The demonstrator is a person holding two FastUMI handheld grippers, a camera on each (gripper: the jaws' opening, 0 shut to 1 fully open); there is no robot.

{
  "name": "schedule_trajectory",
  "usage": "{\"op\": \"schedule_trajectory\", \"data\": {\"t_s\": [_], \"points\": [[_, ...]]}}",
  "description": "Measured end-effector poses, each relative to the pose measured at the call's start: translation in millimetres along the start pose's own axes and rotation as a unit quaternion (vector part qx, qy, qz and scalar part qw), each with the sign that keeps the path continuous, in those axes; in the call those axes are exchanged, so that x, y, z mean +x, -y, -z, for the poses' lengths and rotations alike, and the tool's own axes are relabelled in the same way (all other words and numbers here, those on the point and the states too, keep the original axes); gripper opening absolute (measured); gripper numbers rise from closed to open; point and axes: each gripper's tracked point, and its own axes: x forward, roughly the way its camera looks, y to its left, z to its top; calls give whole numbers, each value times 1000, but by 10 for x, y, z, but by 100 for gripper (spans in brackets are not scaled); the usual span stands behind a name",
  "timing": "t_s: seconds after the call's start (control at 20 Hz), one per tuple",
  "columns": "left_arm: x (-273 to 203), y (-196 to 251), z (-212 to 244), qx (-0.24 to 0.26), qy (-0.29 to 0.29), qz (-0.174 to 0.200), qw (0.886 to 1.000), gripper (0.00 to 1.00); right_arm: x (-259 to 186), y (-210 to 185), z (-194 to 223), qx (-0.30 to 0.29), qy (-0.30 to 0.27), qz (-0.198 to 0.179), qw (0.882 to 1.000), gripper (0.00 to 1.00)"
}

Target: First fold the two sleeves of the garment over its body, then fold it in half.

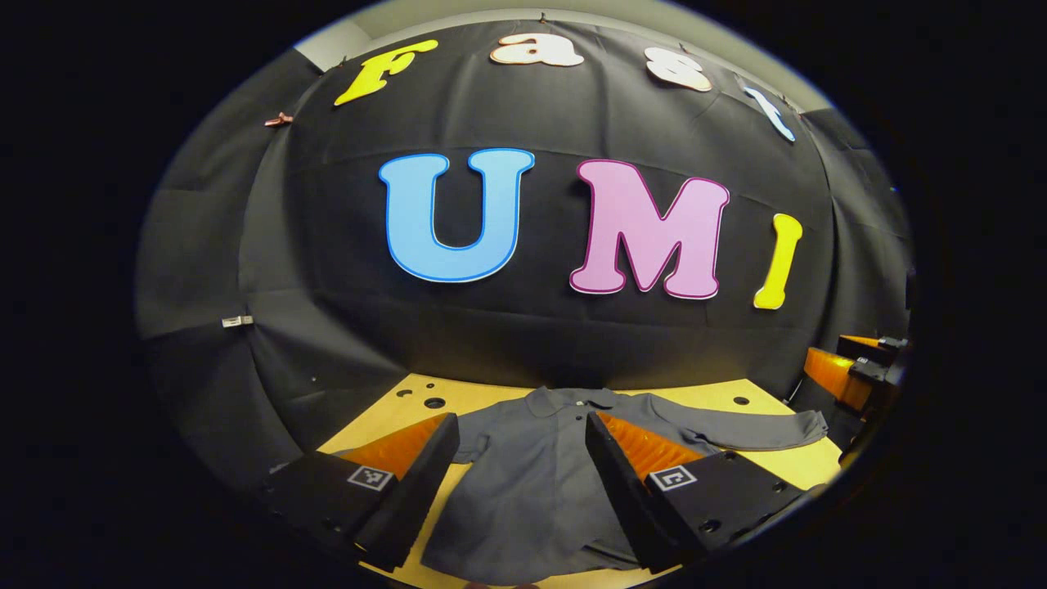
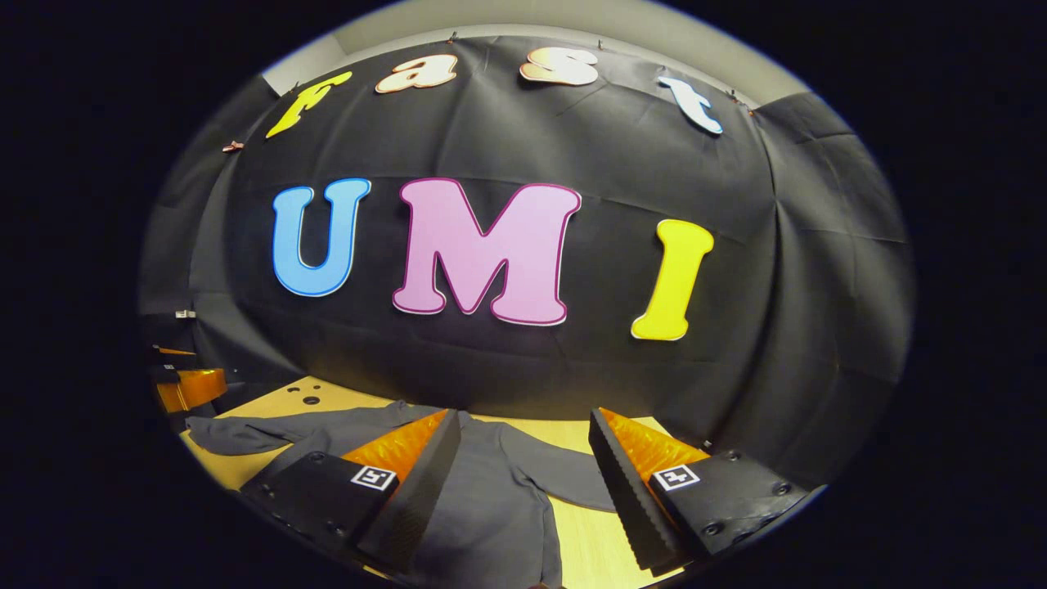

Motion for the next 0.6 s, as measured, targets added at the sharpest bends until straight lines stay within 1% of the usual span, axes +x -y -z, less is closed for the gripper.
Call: {"op": "schedule_trajectory", "data": {"t_s": [0.1,0.25,0.4,0.5,0.6], "points": [[42,1,91,9,-12,-12,1000,98,86,107,98,-3,-17,5,1000,98],[98,22,91,22,-7,-15,1000,98,190,231,198,-3,-34,12,999,97],[153,31,93,21,-5,-20,1000,98,263,362,331,1,-52,18,998,98],[156,-7,139,27,-15,-31,999,98,301,393,404,12,-67,7,998,98],[166,-13,160,28,-18,-31,999,97,348,535,503,6,-83,13,996,98]]}}
